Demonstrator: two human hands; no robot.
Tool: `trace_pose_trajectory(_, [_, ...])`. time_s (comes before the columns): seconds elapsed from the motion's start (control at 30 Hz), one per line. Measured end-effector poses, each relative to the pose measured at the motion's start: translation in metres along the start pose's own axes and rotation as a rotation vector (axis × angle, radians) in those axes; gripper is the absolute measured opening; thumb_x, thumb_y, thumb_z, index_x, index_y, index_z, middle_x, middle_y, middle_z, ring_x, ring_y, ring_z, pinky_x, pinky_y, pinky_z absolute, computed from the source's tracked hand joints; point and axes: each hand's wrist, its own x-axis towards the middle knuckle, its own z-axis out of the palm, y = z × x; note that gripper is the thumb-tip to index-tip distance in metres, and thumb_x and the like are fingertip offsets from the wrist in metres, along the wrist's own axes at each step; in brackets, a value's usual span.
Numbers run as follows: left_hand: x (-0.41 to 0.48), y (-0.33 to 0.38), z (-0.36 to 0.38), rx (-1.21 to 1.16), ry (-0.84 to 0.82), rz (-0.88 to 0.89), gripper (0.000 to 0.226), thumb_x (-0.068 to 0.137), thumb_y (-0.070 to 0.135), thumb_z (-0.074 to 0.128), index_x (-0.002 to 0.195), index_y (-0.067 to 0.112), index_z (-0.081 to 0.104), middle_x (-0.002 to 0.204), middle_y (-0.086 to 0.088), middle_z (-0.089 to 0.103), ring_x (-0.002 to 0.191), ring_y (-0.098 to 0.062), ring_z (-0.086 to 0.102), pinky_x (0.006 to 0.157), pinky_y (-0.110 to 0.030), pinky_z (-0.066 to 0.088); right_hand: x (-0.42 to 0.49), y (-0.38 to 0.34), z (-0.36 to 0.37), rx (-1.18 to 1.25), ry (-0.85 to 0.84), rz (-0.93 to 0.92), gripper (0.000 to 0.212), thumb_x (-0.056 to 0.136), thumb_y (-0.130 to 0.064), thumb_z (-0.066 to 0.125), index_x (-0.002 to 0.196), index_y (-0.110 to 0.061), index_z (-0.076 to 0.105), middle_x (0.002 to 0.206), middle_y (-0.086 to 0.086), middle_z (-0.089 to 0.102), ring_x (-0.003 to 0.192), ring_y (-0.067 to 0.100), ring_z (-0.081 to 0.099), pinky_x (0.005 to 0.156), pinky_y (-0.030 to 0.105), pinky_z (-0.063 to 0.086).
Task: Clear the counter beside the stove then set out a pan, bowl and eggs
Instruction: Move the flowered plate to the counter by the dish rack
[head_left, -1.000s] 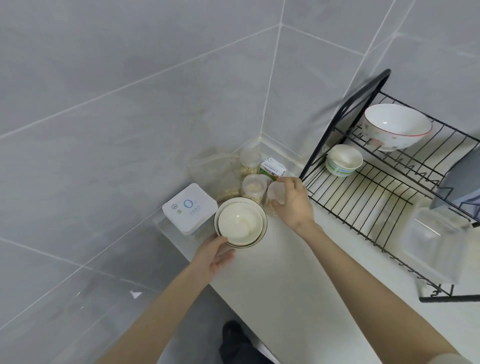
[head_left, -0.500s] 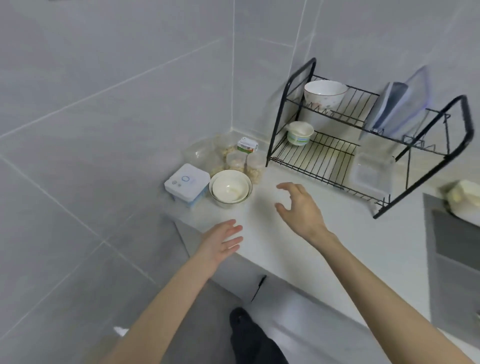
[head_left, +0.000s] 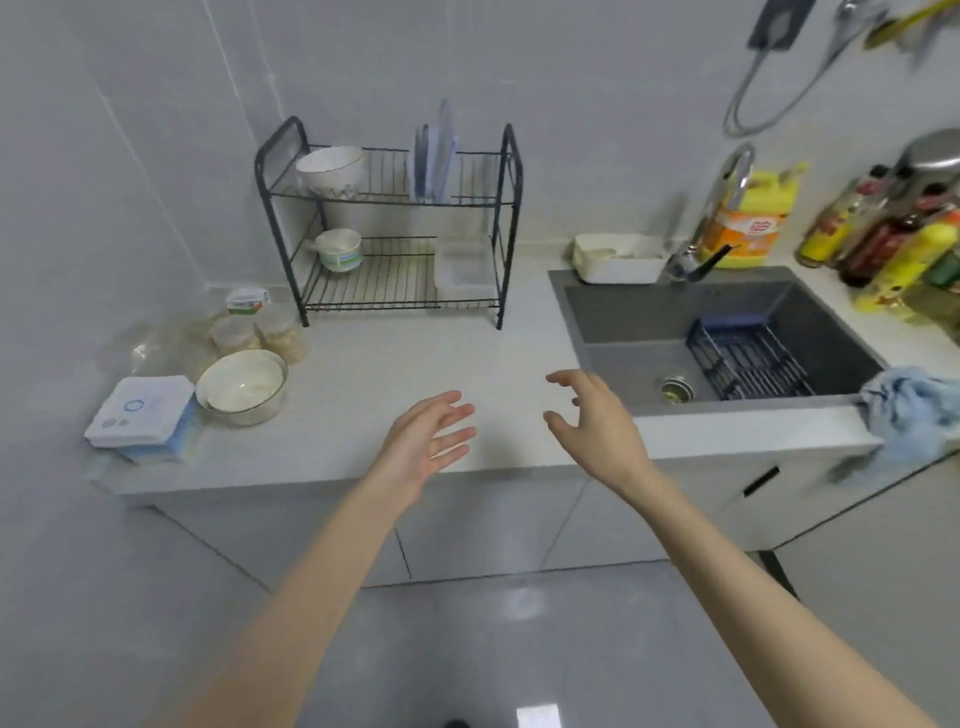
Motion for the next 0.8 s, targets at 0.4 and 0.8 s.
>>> trace_pose_trajectory(0.4, [-0.070,-0.104,0.295,0.291,-0.538,-0.092,0.027,0.095,0.012,0.048,0.120,0.016,0.059,0.116,-0.004,0.066,0.097,-0.021,0.066,0.085,-0.029,0.051,-0.212,0.169,-0.199,-0.123,0.381,0.421,0.044,0.090,-0.027,0.059,0.132,-0.023,0.047,0.135,-0.001,0.049,0.118,0.019,0.052,0.087,0.031,0.045])
trace_pose_trajectory(0.8, [-0.244,-0.262,0.539,0.503,-0.933,-0.184,0.027,0.096,0.011,0.048,0.120,0.017,0.058,0.115,-0.004,0.066,0.093,-0.020,0.065,0.083,-0.030,0.053,-0.473,0.284,-0.350,-0.150,0.698,0.729,0.041,0.089,-0.023,0.059,0.129,-0.025,0.049,0.133,-0.003,0.050,0.119,0.017,0.051,0.095,0.036,0.045])
